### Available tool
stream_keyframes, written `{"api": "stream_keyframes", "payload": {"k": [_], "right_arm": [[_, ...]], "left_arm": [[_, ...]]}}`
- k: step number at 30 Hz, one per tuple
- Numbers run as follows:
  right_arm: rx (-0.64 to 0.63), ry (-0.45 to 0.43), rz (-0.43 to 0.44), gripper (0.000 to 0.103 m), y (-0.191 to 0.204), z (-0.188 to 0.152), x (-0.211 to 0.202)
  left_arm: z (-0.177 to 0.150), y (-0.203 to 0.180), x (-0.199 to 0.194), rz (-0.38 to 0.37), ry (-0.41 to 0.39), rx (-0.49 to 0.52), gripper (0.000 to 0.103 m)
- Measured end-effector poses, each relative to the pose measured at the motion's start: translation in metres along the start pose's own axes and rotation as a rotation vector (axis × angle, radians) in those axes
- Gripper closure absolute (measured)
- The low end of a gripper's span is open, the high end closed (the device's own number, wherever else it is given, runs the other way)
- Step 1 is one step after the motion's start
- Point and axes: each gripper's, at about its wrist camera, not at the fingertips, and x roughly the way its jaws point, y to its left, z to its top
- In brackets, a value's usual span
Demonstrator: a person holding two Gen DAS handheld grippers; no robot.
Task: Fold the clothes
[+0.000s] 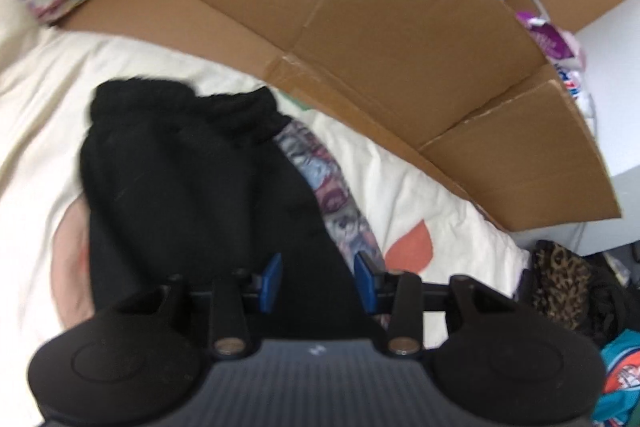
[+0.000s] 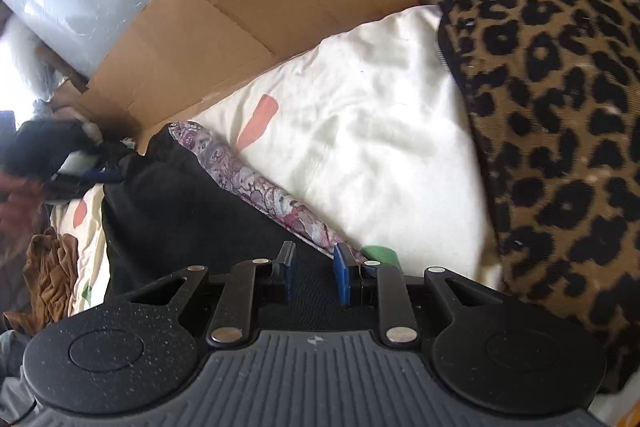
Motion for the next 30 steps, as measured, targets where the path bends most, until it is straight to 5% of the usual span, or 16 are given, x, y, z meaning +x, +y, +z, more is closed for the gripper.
{"api": "stream_keyframes", "payload": {"k": [9, 30], "right_arm": [[-0.044, 0.011, 0.003, 0.081, 0.006, 0.009, 0.024], [-0.134, 0.013, 0.077, 0.077, 0.060, 0.022, 0.093]], "left_arm": [[0.030, -0.017, 0.038, 0.037, 0.037, 0.051, 0.066], [0.024, 0.013, 0.068, 0.133, 0.178, -0.105, 0.062]]}}
